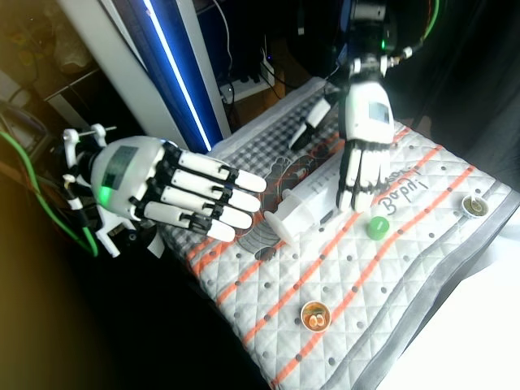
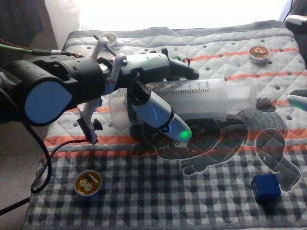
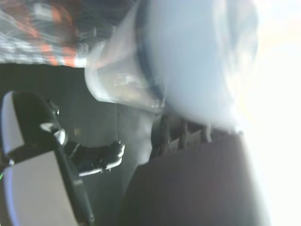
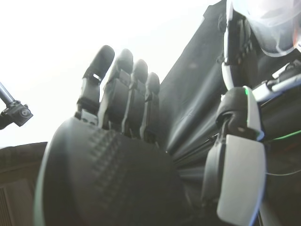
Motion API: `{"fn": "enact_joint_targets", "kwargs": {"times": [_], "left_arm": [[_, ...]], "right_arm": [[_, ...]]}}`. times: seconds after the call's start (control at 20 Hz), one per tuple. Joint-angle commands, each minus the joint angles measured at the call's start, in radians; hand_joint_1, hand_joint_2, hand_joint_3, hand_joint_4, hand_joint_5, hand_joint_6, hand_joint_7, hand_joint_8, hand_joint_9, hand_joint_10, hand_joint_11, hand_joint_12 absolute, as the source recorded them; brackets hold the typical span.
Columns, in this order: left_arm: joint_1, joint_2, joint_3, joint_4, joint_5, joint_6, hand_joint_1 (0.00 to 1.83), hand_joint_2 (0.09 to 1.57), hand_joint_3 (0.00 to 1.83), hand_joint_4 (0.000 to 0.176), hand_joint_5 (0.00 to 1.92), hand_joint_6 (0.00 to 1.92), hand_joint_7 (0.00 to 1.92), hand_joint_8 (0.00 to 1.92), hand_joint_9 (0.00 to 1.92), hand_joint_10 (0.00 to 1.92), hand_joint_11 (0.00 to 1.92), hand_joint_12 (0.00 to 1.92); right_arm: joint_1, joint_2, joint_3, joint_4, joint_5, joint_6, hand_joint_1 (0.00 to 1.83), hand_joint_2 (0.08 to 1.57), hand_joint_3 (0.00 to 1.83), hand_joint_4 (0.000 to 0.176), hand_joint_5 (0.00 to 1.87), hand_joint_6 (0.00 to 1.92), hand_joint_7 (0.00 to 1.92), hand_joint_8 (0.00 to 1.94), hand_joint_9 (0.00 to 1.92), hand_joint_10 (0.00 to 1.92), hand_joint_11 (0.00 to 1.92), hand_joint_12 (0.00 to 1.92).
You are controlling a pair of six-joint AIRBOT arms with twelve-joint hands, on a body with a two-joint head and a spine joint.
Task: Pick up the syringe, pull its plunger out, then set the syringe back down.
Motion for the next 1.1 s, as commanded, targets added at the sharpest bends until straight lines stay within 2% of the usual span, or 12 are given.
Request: {"fn": "enact_joint_targets", "kwargs": {"times": [0.0, 0.15, 0.2, 0.25, 0.4, 0.45, 0.55, 0.7, 0.75, 0.8, 0.9, 1.05], "left_arm": [[-0.012, -0.007, 0.009, 0.021, 0.073, -0.004, 0.97, 0.78, 0.0, 0.0, 0.34, 0.0, 0.39, 0.04, 0.1, 0.75, 0.0, 1.66], [-0.006, -0.035, 0.048, 0.021, 0.057, -0.005, 1.17, 0.97, 0.01, 0.0, 0.74, 0.06, 0.8, 0.16, 0.51, 0.95, 0.28, 1.69], [-0.005, -0.041, 0.058, 0.021, 0.057, -0.005, 1.32, 1.06, 0.01, 0.0, 0.87, 0.06, 0.96, 0.82, 0.67, 1.2, 0.51, 1.74], [-0.003, -0.047, 0.073, 0.006, 0.061, -0.006, 1.28, 1.11, 0.02, 0.0, 0.88, 0.73, 1.01, 1.09, 0.86, 1.21, 0.75, 1.62], [0.003, -0.048, 0.102, -0.077, 0.11, -0.006, 1.36, 1.19, 0.01, 0.0, 0.76, 1.15, 0.86, 1.21, 0.78, 1.52, 0.68, 1.69], [0.004, -0.036, 0.101, -0.116, 0.147, -0.006, 1.23, 1.21, 0.0, 0.0, 0.73, 1.21, 0.88, 1.31, 0.81, 1.37, 0.72, 1.72], [0.004, -0.016, 0.093, -0.161, 0.198, -0.005, 1.33, 1.19, 0.0, 0.0, 0.79, 1.03, 0.85, 1.27, 0.77, 1.53, 0.66, 1.79], [-0.001, 0.035, 0.051, -0.2, 0.292, -0.005, 1.36, 1.18, 0.0, 0.0, 0.76, 1.27, 0.87, 1.08, 0.8, 1.43, 0.59, 1.49], [-0.002, 0.051, 0.034, -0.201, 0.316, -0.005, 1.35, 1.19, 0.0, 0.0, 0.73, 1.26, 0.85, 1.14, 0.78, 1.46, 0.58, 1.53], [-0.002, 0.078, 0.003, -0.198, 0.345, -0.005, 1.21, 1.22, 0.01, 0.0, 0.72, 1.31, 0.83, 1.29, 0.73, 1.23, 0.57, 1.58], [0.002, 0.121, -0.052, -0.177, 0.396, -0.004, 1.2, 1.2, 0.0, 0.0, 0.75, 1.24, 0.89, 1.27, 0.83, 1.18, 0.67, 1.65], [0.015, 0.173, -0.123, -0.148, 0.455, -0.004, 1.2, 1.19, 0.0, 0.0, 0.84, 1.11, 0.86, 1.34, 0.75, 1.36, 0.58, 1.84]], "right_arm": [[0.012, 0.002, 0.005, -0.006, 0.127, 0.007, 0.88, 1.01, 0.01, 0.0, 0.45, 0.01, 0.55, 0.02, 0.52, 0.03, 0.01, 1.13], [0.013, 0.0, 0.006, -0.006, 0.127, 0.01, 0.91, 1.01, 0.0, 0.0, 0.53, 0.04, 0.62, 0.03, 0.57, 0.04, 0.05, 1.15], [0.013, -0.001, 0.006, -0.006, 0.127, 0.012, 0.93, 1.03, 0.0, 0.0, 0.54, 0.03, 0.64, 0.02, 0.58, 0.03, 0.05, 1.16], [0.013, -0.001, 0.006, -0.006, 0.127, 0.013, 0.94, 1.03, 0.0, 0.0, 0.55, 0.02, 0.65, 0.02, 0.59, 0.03, 0.05, 1.16], [0.013, -0.003, 0.007, -0.006, 0.127, 0.017, 0.97, 1.05, 0.0, 0.0, 0.58, 0.02, 0.68, 0.01, 0.61, 0.03, 0.04, 1.15], [0.012, -0.004, 0.007, -0.005, 0.127, 0.018, 0.98, 1.05, 0.0, 0.0, 0.6, 0.02, 0.68, 0.01, 0.62, 0.02, 0.04, 1.19], [0.012, -0.005, 0.007, -0.005, 0.127, 0.018, 1.01, 1.05, 0.0, 0.0, 0.59, 0.01, 0.67, 0.0, 0.61, 0.02, 0.02, 1.23], [0.02, -0.012, 0.006, -0.005, 0.127, 0.018, 0.99, 0.98, 0.0, 0.0, 0.5, 0.0, 0.49, 0.0, 0.45, 0.0, 0.0, 1.07], [0.025, -0.015, 0.006, -0.005, 0.127, 0.018, 0.93, 0.92, 0.0, 0.04, 0.37, 0.0, 0.34, 0.0, 0.35, 0.0, 0.0, 0.96], [0.033, -0.023, 0.007, -0.006, 0.127, 0.018, 0.85, 0.89, 0.0, 0.044, 0.29, 0.0, 0.24, 0.0, 0.26, 0.0, 0.0, 0.89], [0.038, -0.042, 0.025, -0.009, 0.127, 0.064, 0.63, 0.88, 0.0, 0.007, 0.16, 0.0, 0.11, 0.0, 0.11, 0.0, 0.0, 0.61], [0.037, -0.071, 0.07, -0.027, 0.127, 0.181, 0.46, 0.76, 0.0, 0.001, 0.06, 0.0, 0.08, 0.0, 0.15, 0.01, 0.0, 0.8]]}}
